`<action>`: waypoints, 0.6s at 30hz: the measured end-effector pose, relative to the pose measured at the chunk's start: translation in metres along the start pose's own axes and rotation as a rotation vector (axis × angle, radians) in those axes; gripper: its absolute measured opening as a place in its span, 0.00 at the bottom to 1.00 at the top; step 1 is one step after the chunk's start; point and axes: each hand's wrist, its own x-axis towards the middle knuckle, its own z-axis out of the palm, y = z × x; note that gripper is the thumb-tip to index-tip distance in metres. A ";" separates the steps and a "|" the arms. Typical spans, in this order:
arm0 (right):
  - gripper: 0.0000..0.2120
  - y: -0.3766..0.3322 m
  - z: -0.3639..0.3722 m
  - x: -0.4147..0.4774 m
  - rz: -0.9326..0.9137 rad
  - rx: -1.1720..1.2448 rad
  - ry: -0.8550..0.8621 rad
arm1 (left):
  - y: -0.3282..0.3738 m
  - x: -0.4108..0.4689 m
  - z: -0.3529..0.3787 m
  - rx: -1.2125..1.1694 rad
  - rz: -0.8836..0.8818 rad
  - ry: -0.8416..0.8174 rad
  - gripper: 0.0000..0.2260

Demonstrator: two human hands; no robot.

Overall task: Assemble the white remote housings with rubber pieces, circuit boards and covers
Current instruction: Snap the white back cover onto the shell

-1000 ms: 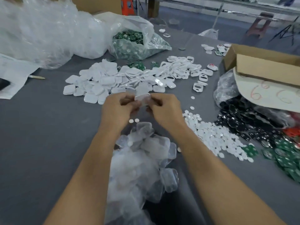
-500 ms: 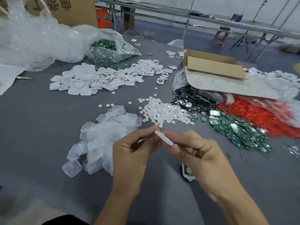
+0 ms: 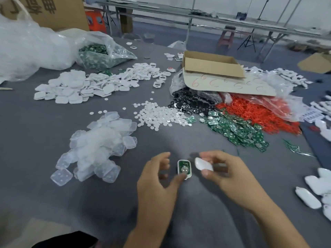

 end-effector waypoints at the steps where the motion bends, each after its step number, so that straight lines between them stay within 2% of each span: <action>1: 0.18 0.011 -0.004 0.004 0.033 -0.173 0.020 | -0.002 -0.003 0.010 0.129 -0.044 -0.031 0.30; 3: 0.19 0.028 -0.006 0.009 0.045 -0.409 -0.002 | -0.003 -0.003 0.029 0.376 -0.066 -0.111 0.37; 6: 0.21 0.042 -0.003 0.011 -0.032 -0.515 -0.049 | -0.003 0.003 0.046 0.635 -0.077 -0.174 0.39; 11: 0.20 0.036 -0.006 0.013 -0.131 -0.452 0.014 | -0.018 0.008 0.042 0.537 -0.017 -0.243 0.31; 15: 0.21 0.022 0.004 0.021 -0.271 -0.426 -0.079 | -0.029 0.020 0.027 0.426 -0.002 -0.345 0.34; 18: 0.19 0.015 0.012 0.029 -0.314 -0.460 -0.167 | -0.035 0.027 0.016 0.478 0.033 -0.346 0.36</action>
